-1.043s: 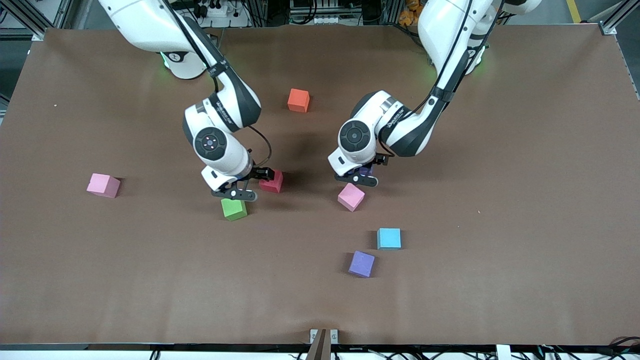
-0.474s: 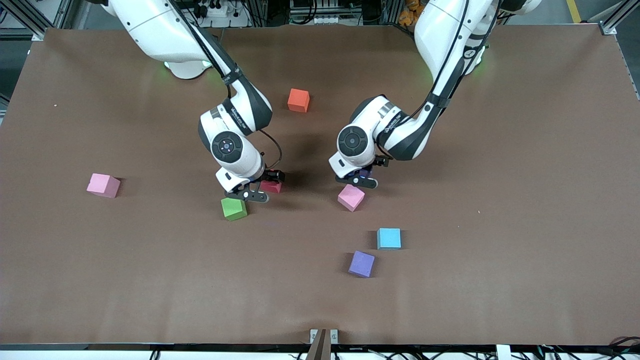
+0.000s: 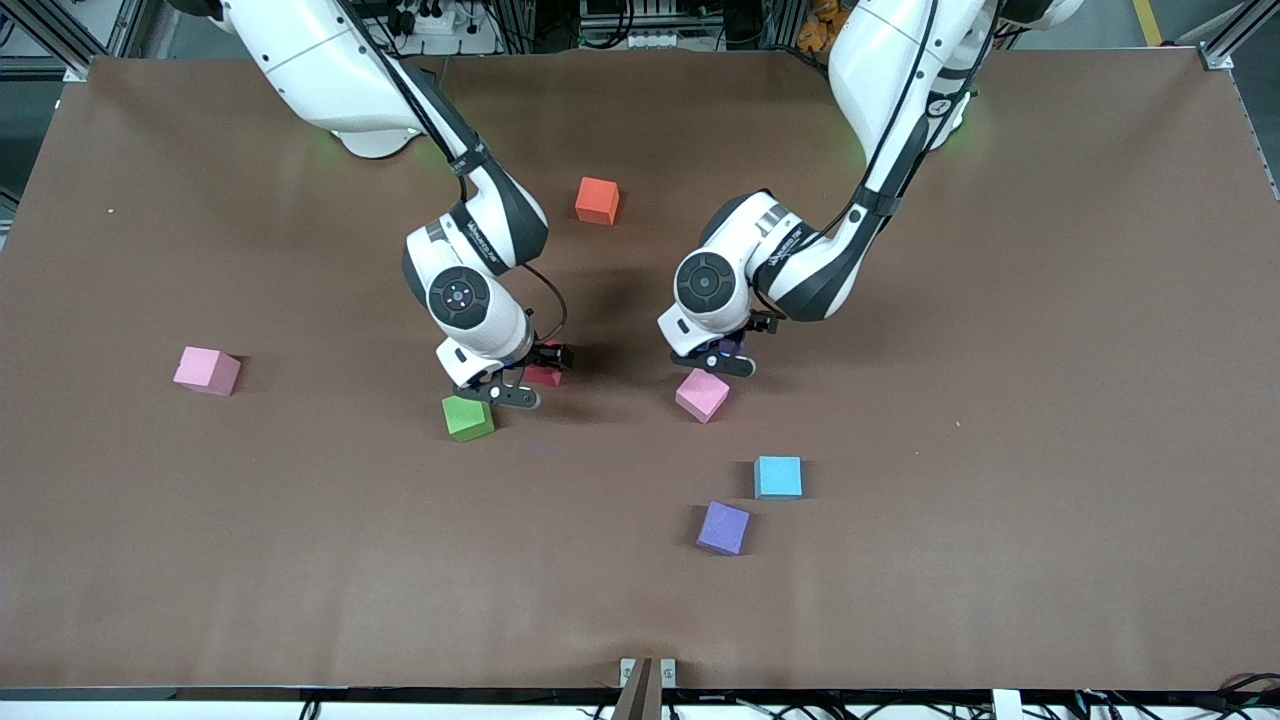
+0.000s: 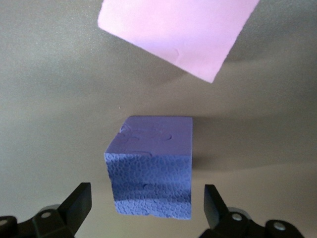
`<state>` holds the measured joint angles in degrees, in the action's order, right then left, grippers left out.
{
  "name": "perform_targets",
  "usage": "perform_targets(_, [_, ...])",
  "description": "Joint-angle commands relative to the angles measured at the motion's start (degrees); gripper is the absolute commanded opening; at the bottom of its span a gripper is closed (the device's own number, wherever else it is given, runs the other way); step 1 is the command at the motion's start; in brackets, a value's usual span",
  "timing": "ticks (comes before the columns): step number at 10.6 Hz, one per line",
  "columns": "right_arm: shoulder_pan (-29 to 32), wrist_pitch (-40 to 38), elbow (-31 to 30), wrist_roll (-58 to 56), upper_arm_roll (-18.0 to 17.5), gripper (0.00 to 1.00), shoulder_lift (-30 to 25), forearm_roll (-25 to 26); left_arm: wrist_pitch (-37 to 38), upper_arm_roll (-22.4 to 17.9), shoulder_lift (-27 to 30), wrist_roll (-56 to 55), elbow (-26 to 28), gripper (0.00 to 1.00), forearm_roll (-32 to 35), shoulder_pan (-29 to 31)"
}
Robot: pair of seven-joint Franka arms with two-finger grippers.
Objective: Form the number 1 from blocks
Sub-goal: 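Grasp the red cube with the right gripper while the left gripper grasps purple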
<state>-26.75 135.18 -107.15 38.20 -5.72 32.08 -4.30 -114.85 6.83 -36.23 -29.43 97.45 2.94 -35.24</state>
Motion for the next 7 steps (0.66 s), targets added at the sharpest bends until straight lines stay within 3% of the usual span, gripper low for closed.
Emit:
perform_targets(1, [-0.7, 0.6, 1.2, 1.2, 0.0, 0.47, 1.1, -0.4, -0.4, 0.0, -0.2, 0.0, 0.0, 1.00, 1.1, 0.3])
perform_targets(2, [-0.7, 0.4, 1.2, 0.7, -0.6, 0.05, 0.8, -0.4, -0.4, 0.0, -0.5, 0.1, 0.0, 1.00, 1.1, 0.3])
perform_targets(4, [-1.5, -0.5, 0.9, 0.7, -1.0, 0.00, -0.5, -0.4, -0.4, -0.1, -0.9, 0.1, 0.0, 1.00, 1.1, 0.4])
perform_targets(7, [-3.8, -10.0, -1.1, 3.2, -3.2, 0.00, -6.2, -0.4, -0.4, -0.1, -0.9, 0.1, 0.0, 1.00, 1.1, 0.4])
